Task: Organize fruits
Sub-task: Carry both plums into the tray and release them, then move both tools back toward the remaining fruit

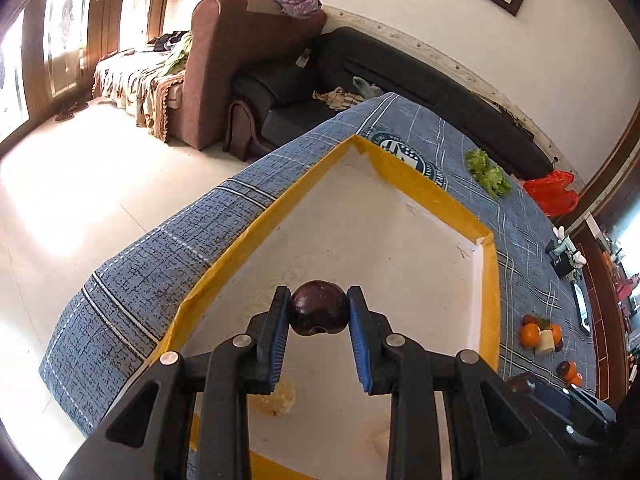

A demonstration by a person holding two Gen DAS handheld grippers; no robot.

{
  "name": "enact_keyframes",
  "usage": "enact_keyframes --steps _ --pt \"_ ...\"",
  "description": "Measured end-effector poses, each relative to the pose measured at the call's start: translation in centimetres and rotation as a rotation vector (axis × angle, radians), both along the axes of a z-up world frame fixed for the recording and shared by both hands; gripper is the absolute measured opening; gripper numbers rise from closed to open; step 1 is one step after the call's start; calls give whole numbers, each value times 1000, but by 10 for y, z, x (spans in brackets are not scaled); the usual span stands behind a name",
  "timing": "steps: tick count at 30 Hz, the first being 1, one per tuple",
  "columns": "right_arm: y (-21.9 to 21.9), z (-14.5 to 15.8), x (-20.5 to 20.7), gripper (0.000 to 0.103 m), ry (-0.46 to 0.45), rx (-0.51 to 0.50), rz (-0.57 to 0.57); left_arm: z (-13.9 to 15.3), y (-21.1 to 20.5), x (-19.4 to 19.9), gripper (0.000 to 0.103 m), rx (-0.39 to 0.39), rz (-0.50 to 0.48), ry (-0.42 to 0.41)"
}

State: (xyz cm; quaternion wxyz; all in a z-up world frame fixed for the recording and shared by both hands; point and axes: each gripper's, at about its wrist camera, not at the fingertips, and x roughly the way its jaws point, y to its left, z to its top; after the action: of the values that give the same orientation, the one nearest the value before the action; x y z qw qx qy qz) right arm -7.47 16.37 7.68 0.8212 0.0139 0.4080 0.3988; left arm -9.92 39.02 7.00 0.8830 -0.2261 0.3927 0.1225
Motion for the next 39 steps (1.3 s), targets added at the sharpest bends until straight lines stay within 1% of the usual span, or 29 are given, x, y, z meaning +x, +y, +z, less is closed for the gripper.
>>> enact_keyframes --steps 4,9,11,12,14,15,16,17,18,19,21,23,25,27,28,32,34,36,39 --pt "41 -17 6 34 66 -33 56 -10 14 8 28 -30 -8 23" --pt "88 -32 3 34 69 -130 120 -20 25 17 29 -108 -47 23" --pt "101 -36 4 34 77 -152 138 -20 27 17 34 -140 -66 13" --pt "108 -39 4 34 86 -164 141 -18 27 14 38 -153 -74 -2" --pt "115 -42 4 34 97 -175 145 -13 28 8 42 -161 -88 -24" --pt "116 -41 3 34 93 -176 145 -9 27 4 48 -157 -92 -32" --pt "115 -41 3 34 88 -173 142 -5 27 -1 61 -137 -82 -33" --pt "115 -39 2 35 85 -165 139 -1 26 -6 66 -119 -69 -37" --pt "111 -37 1 35 84 -154 134 4 27 -14 69 -110 -55 -56" --pt "107 -35 0 35 82 -144 126 6 29 -19 69 -119 -50 -69" --pt "94 -28 -4 35 72 -119 105 12 32 -33 69 -156 -32 -98" --pt "76 -20 -7 36 61 -97 79 19 31 -48 72 -168 -3 -120" --pt "51 -12 -12 41 57 -66 46 26 25 -60 75 -170 17 -149" --pt "18 -3 -19 54 53 -23 -1 37 15 -76 78 -177 29 -196" --pt "5 1 -22 56 47 -10 -20 43 8 -83 79 -177 26 -218" --pt "-63 21 -44 56 11 61 -123 71 -26 -108 79 -177 -20 -294" --pt "-99 31 -55 57 3 94 -179 90 -45 -120 79 -161 -51 -329" --pt "-136 44 -66 57 -15 129 -227 110 -64 -132 79 -129 -83 -372" --pt "-189 69 -82 58 -67 169 -309 140 -88 -148 79 -85 -132 -421"
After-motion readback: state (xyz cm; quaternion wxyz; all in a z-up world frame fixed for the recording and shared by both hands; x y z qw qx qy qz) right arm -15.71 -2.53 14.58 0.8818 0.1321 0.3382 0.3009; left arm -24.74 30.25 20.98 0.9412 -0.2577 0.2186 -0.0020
